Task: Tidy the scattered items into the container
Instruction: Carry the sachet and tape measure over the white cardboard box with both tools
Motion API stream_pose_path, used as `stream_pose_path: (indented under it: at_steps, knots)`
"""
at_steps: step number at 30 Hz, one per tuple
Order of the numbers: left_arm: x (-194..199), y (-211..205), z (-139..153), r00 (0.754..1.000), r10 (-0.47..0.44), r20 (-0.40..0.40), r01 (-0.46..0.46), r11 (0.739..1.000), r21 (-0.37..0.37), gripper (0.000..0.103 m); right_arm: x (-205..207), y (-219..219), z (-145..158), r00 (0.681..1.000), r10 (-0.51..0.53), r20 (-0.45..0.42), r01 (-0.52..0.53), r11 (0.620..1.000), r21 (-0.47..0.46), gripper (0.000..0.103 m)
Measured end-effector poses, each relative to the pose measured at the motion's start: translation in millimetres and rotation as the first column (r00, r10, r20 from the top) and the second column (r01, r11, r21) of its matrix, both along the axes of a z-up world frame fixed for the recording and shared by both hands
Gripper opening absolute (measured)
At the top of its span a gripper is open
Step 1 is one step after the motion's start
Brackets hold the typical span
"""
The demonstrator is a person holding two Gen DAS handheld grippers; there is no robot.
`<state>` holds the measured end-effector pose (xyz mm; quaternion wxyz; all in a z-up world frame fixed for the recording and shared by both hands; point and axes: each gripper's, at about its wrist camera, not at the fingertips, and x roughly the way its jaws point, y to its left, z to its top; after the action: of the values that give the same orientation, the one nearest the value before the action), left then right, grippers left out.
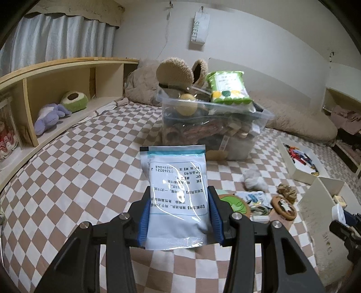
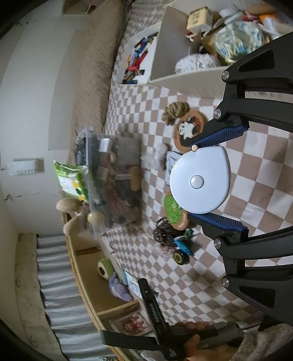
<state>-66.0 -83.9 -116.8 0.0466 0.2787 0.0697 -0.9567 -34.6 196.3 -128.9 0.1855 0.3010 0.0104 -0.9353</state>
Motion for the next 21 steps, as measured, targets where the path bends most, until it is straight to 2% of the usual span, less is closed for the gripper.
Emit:
stream_pose_path:
  at_steps: [4,8,12,21]
  knots:
    - [6.6,8.9,11.4,0.999,-0.020,-0.033,0.020,1.000,-0.002,0.045,3.6,9.0,16.0,0.998,-0.030,-0.048,0.029,1.000,-0.005,0.058]
    - [15.4,18.8,24.9,0.996,-0.058,-0.068,0.060,0.998,0.027,0.045,7.7,20.2,30.8,0.995,-0.057,-0.083,0.055,0.998,-0.023,0.058]
    - [25.3,34.5,37.0,0.991,-0.089,-0.104,0.090,0.996,0.009,0.045,13.6,36.4,45.4,0.989,-0.094,-0.113,0.088,0.995,-0.055,0.058]
    - [43.7,69.6,66.6,0.969,-0.161,-0.187,0.168,0.986,0.021,0.046,40.8,81.6,74.8,0.959,-0.212,-0.187,0.188,0.973,-0.137,0.058]
